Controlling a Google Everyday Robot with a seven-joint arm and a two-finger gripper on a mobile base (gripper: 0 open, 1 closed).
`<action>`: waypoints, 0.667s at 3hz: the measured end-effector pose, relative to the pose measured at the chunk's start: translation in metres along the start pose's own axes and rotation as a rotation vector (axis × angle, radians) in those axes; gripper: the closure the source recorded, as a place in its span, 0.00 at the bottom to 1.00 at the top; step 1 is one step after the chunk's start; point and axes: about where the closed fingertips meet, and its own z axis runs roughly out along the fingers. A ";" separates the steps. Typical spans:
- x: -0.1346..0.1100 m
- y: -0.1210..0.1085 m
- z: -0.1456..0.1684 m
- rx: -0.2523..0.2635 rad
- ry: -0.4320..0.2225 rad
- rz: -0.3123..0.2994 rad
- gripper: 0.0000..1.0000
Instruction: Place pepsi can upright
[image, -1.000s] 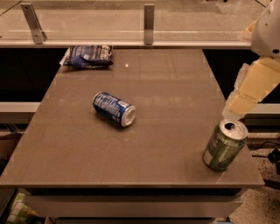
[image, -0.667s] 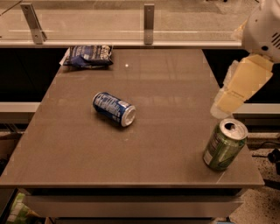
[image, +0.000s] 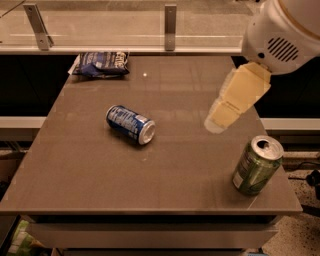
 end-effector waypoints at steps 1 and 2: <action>-0.019 0.005 0.014 -0.015 0.002 0.020 0.00; -0.039 0.008 0.031 -0.026 0.024 0.036 0.00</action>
Offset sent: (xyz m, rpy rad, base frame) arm 0.0368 0.0694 -0.0348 -0.0130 0.0999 -0.0498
